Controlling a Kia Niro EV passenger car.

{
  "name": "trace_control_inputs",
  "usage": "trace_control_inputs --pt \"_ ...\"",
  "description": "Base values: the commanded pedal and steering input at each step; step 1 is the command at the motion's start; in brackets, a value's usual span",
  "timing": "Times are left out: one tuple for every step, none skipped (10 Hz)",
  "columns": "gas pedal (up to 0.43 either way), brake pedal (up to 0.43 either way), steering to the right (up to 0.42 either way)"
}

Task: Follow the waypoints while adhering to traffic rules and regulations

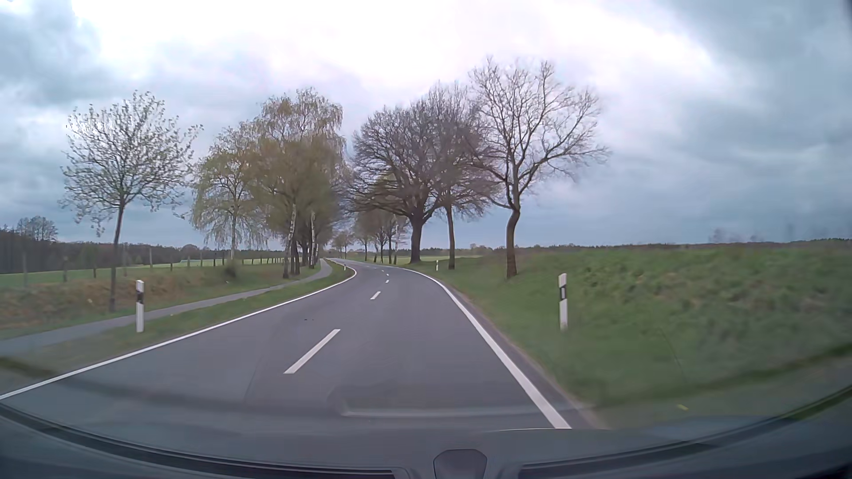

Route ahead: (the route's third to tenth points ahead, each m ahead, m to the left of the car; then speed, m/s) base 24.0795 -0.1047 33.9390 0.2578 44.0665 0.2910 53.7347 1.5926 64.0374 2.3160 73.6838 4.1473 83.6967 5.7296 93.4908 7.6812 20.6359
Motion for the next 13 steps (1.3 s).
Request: trace_control_inputs --pt "0.189 0.000 -0.009" --pt "0.189 0.000 -0.010" --pt "0.189 0.000 -0.010" --pt "0.189 0.000 -0.011" --pt "0.189 0.000 -0.011" --pt "0.189 0.000 -0.012" --pt "0.189 0.000 -0.013" --pt "0.189 0.000 -0.013" --pt "0.189 0.000 -0.013" --pt "0.189 0.000 -0.013" --pt "0.189 0.000 -0.013" --pt "0.189 0.000 -0.013" --pt "0.189 0.000 -0.013"
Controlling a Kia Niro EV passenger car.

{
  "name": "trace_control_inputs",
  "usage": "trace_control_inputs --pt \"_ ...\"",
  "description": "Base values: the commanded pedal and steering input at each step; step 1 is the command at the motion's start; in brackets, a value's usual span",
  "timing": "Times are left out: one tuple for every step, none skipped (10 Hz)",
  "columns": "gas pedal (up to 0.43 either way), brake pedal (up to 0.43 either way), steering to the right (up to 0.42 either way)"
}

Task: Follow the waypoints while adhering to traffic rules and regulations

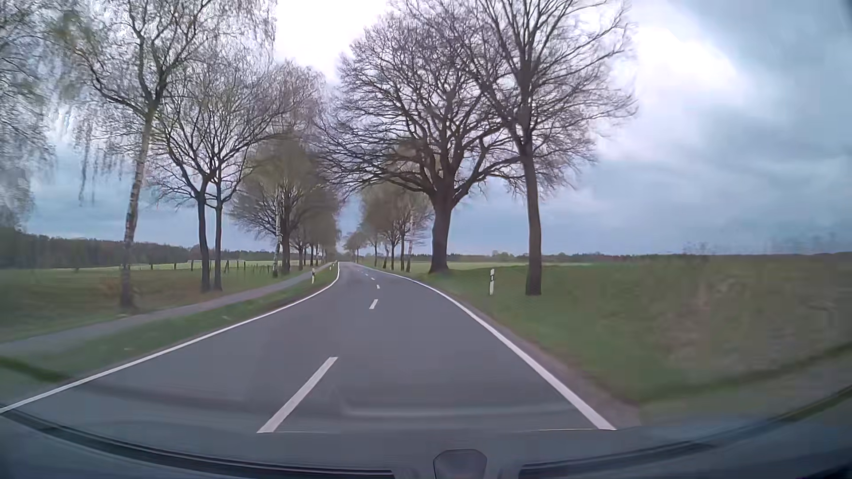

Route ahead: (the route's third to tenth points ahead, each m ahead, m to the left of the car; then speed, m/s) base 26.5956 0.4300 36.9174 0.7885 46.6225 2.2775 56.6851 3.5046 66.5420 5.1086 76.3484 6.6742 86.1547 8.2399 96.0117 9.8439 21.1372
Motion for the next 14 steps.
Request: trace_control_inputs --pt "0.189 0.000 -0.013" --pt "0.189 0.000 -0.014" --pt "0.189 0.000 -0.021" --pt "0.189 0.000 -0.025" --pt "0.189 0.000 -0.026" --pt "0.189 0.000 -0.026" --pt "0.189 0.000 -0.026" --pt "0.189 0.000 -0.026" --pt "0.189 0.000 -0.026" --pt "0.189 0.000 -0.025" --pt "0.189 0.000 -0.023" --pt "0.189 0.000 -0.020" --pt "0.189 0.000 -0.016" --pt "0.189 0.000 -0.015"
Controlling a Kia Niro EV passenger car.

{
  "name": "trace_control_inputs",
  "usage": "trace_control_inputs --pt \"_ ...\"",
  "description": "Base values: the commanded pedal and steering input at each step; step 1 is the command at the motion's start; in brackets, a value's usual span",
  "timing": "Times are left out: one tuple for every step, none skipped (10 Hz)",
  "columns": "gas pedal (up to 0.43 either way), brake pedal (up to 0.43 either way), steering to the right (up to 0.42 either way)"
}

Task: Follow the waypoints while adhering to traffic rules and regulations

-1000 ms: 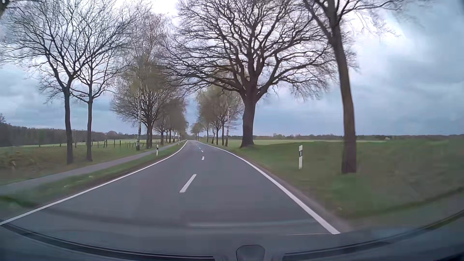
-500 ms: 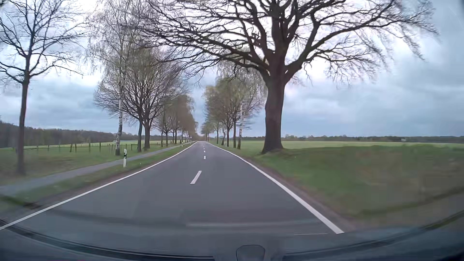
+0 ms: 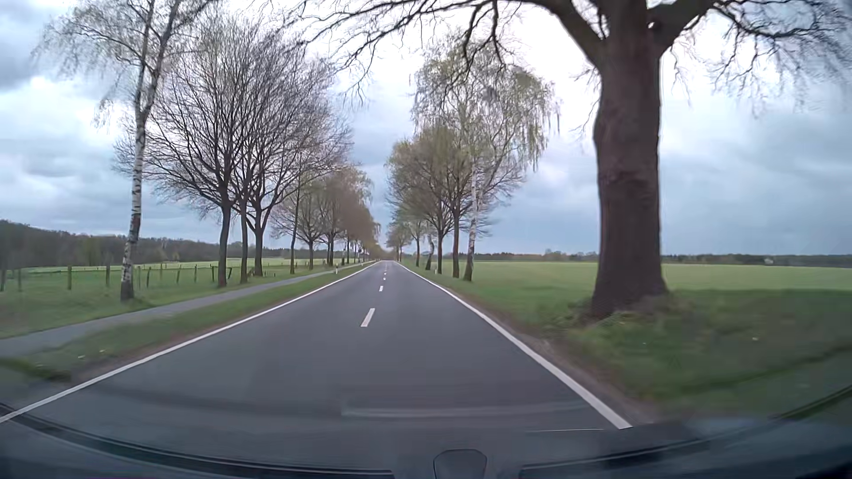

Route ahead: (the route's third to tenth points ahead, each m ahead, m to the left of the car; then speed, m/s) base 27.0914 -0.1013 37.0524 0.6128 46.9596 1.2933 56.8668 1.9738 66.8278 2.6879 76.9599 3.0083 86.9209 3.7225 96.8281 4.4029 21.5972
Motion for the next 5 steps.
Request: trace_control_inputs --pt "0.189 0.000 -0.015" --pt "0.189 0.000 -0.015" --pt "0.189 0.000 -0.013" --pt "0.189 0.000 -0.013" --pt "0.189 0.000 -0.013"
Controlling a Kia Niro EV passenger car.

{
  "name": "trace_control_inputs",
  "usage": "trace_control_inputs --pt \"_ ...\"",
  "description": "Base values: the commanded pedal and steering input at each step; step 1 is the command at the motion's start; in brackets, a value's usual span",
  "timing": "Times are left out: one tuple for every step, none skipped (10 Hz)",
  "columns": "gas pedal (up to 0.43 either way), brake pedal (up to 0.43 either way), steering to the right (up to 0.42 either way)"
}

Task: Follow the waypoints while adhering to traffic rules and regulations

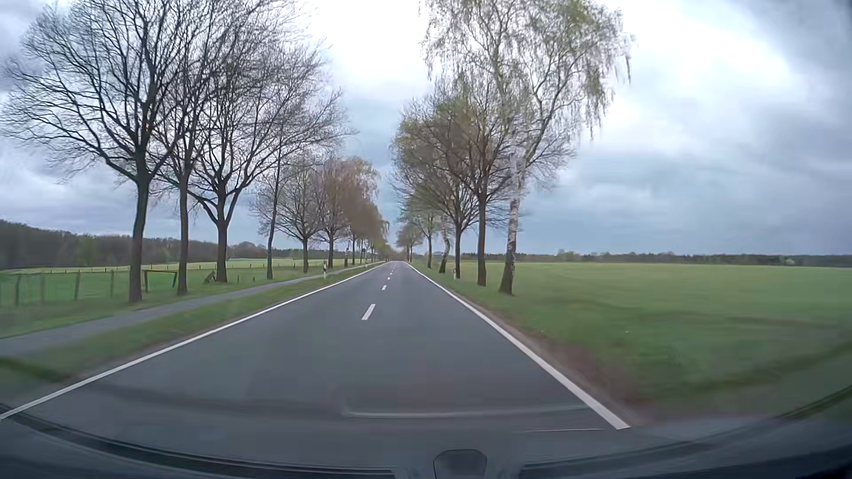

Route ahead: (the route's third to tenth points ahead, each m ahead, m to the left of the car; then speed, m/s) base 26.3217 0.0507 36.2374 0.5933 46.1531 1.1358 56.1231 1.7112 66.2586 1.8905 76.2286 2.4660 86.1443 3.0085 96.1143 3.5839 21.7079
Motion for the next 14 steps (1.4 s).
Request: trace_control_inputs --pt "0.189 0.000 -0.013" --pt "0.189 0.000 -0.012" --pt "0.189 0.000 -0.012" --pt "0.189 0.000 -0.011" --pt "0.189 0.000 -0.008" --pt "0.189 0.000 -0.005" --pt "0.189 0.000 -0.005" --pt "0.189 0.000 -0.005" --pt "0.189 0.000 -0.005" --pt "0.189 0.000 -0.005" --pt "0.189 0.000 -0.005" --pt "0.189 0.000 -0.005" --pt "0.189 0.000 -0.005" --pt "0.189 0.000 -0.005"
